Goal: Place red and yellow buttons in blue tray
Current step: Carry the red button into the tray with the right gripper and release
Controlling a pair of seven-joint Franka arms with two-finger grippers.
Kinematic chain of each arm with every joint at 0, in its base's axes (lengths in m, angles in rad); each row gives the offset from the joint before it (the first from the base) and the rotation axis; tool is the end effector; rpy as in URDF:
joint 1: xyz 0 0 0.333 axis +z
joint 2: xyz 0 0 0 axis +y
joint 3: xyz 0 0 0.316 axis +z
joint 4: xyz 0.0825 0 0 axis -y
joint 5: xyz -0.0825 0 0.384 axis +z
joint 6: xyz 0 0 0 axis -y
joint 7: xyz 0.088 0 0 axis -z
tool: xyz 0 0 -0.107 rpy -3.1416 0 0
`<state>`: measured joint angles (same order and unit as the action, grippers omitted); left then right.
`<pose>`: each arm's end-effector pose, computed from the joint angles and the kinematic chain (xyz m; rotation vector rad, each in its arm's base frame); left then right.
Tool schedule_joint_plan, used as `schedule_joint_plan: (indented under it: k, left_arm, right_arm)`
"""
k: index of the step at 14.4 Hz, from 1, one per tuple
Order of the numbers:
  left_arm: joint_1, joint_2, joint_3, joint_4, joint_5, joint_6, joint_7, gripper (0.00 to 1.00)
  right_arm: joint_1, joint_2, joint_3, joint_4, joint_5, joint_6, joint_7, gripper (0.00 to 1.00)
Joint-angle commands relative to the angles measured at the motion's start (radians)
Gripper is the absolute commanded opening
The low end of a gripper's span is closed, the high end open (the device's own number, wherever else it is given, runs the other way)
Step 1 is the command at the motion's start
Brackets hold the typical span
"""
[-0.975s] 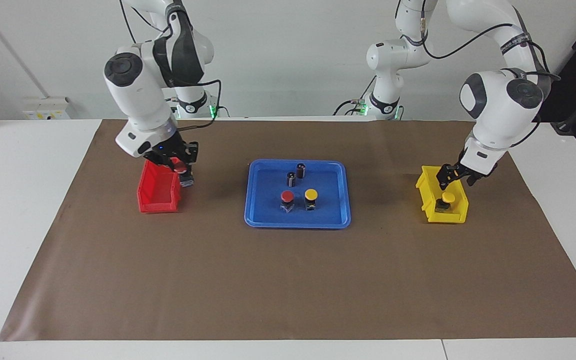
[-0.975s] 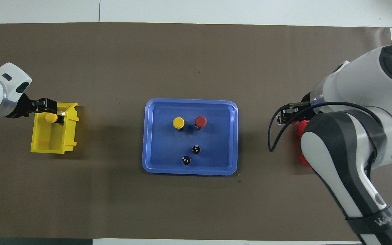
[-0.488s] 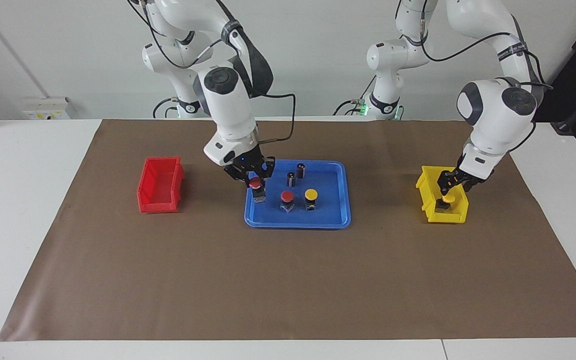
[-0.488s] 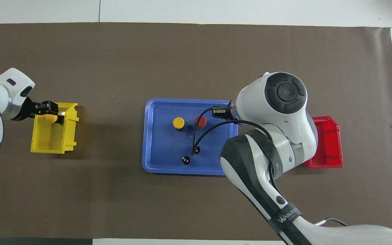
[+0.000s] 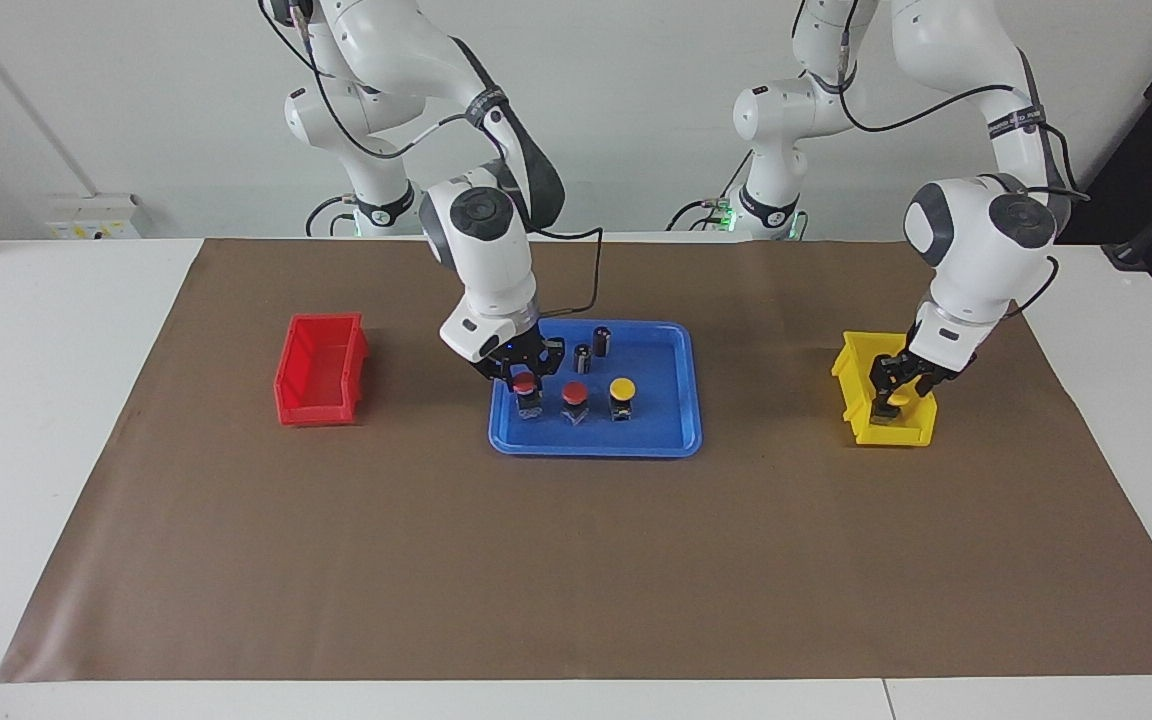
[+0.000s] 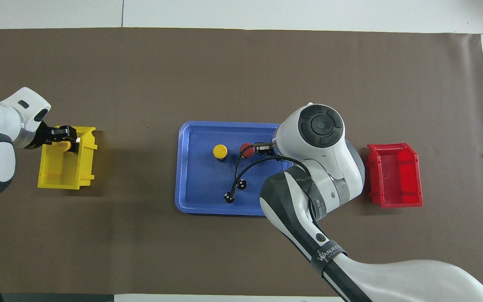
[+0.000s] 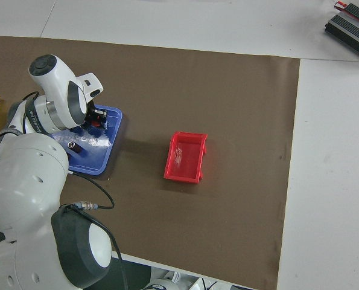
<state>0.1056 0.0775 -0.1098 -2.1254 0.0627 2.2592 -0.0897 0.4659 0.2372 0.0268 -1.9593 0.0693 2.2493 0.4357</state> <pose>0.5592 -0.0001 0.3797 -3.1010 -0.0738 -0.0912 0.5347 0.2885 0.3606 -3.0629 -0.0214 -0.0302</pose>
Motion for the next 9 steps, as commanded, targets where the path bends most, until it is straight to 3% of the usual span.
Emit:
schedule_joint_plan:
  k: [1,2,4,5,6,8,9]
  left_arm:
    - [0.032,-0.002,-0.01,-0.019,-0.006,0.033,0.01,0.65]
    - [0.031,0.005,-0.01,-0.019,-0.006,0.036,0.008,0.65]
    - [0.031,0.019,-0.01,-0.039,-0.006,0.075,0.004,0.65]
    - [0.031,0.019,-0.011,-0.05,-0.006,0.092,0.004,0.65]
    - [0.029,0.019,-0.011,-0.051,-0.006,0.095,0.001,0.65]
    - [0.02,0.019,-0.011,-0.051,-0.006,0.098,-0.019,0.63]
    - [0.019,0.019,-0.011,-0.051,-0.006,0.097,-0.019,0.52]
  right_arm:
    - [0.003,0.008,-0.001,-0.043,-0.019,0.073,0.0,0.32]
    - [0.025,0.017,-0.002,-0.038,-0.019,0.075,0.004,0.39]
    - [0.027,0.021,-0.005,-0.026,-0.02,0.069,0.008,0.78]
    - [0.025,0.021,-0.007,-0.015,-0.02,0.063,0.009,0.84]
    - [0.02,0.016,-0.01,-0.006,-0.02,0.056,0.008,1.0]
    - [-0.015,-0.012,-0.016,0.045,-0.04,-0.014,0.005,1.0]
    - [-0.05,-0.022,-0.015,0.098,-0.071,-0.096,0.0,1.0]
